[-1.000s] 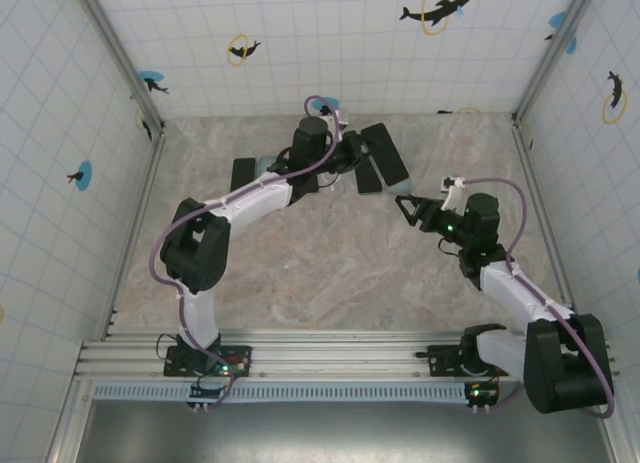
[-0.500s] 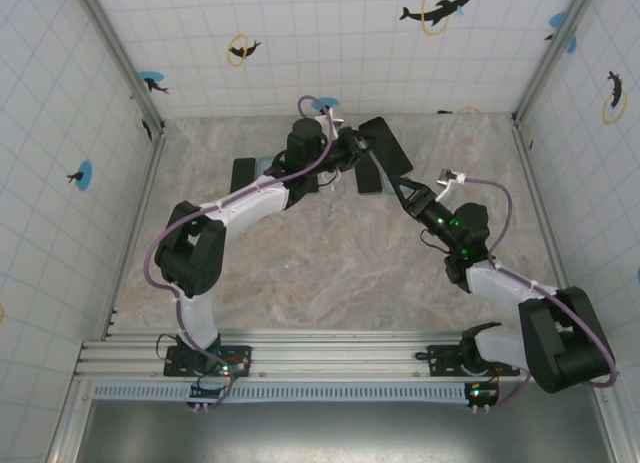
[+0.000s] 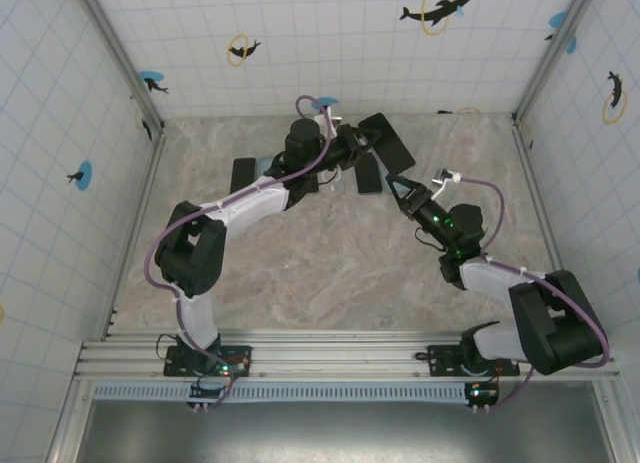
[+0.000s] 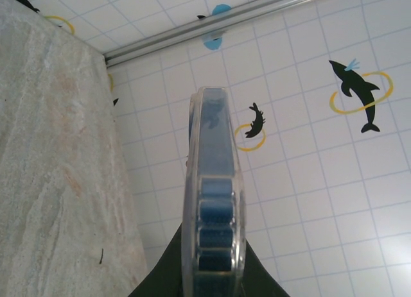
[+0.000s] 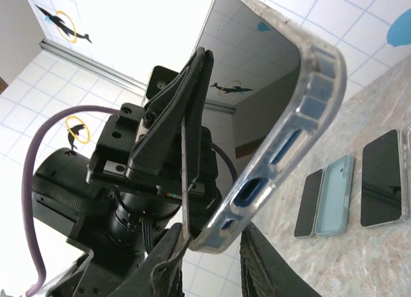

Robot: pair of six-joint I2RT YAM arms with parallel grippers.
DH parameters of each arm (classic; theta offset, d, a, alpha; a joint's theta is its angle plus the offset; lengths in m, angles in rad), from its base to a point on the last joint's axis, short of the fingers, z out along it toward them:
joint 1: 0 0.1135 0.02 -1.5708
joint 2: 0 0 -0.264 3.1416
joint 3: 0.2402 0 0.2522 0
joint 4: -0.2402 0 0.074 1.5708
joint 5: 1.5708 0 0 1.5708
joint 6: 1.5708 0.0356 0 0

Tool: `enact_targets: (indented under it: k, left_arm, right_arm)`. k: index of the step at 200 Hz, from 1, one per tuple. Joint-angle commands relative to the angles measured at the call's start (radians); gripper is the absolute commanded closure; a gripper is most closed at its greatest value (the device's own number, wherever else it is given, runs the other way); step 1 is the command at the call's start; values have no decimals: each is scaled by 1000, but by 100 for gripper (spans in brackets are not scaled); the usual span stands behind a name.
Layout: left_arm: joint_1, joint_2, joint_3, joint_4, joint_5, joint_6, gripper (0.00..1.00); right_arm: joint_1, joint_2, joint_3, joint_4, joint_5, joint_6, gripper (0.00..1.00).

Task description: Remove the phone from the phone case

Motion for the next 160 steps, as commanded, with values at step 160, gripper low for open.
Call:
enact_targets:
  k: [160]
  left_arm:
    - [3,-82,72,194,143,-314,93]
  right_arm:
    - [-86,23,116,-206,-167,-279,86]
